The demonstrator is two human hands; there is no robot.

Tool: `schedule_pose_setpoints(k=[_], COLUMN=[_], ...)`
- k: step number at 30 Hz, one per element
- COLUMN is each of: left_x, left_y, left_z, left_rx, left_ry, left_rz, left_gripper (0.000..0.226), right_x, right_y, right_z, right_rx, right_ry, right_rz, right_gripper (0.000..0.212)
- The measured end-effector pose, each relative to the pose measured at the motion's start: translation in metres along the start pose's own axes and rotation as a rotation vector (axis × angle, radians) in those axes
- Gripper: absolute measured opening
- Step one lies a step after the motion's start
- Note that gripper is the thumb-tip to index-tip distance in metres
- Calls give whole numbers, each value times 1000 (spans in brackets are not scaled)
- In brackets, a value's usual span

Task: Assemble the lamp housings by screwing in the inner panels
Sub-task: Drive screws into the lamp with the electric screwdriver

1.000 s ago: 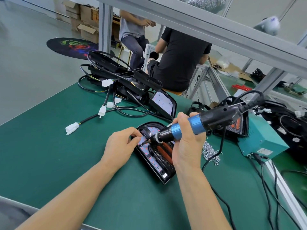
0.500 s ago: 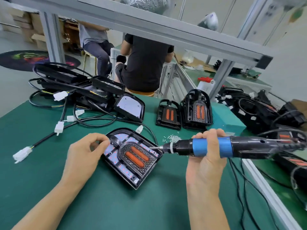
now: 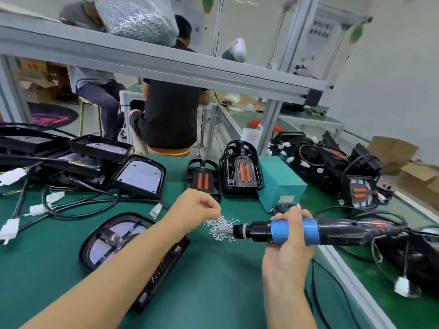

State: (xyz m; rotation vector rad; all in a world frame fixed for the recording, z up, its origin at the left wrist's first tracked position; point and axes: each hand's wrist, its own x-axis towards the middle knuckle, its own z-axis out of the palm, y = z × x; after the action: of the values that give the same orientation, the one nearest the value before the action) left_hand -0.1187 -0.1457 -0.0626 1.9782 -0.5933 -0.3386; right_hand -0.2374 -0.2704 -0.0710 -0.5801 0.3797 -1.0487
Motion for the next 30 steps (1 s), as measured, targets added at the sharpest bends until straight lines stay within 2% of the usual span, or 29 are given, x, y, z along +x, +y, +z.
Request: schedule_pose_setpoints(k=[4,11,20,27,30], left_x=[15,23,23,20,20], left_y=[-4,-8,-11,-10,-8], left_z=[2,6,7,4,5], left_rx=[9,-29,6,172,301], left_ry=[-79,-125,-114,-163,-189], left_rz=[-103,-220,-208,-127,-103], left_gripper=[20,17,16,10,14], right_x=[16,27,25,23,21], right_y=[-2,5,10,13,16], right_z=[-1,0,0,4,6], right_rx=[16,-5,8,15,-22], right_ry=[25,14,-9,-58,-89], right_rz=[-41,-4,22,19,-8], right_gripper=[20,20,24,23,22])
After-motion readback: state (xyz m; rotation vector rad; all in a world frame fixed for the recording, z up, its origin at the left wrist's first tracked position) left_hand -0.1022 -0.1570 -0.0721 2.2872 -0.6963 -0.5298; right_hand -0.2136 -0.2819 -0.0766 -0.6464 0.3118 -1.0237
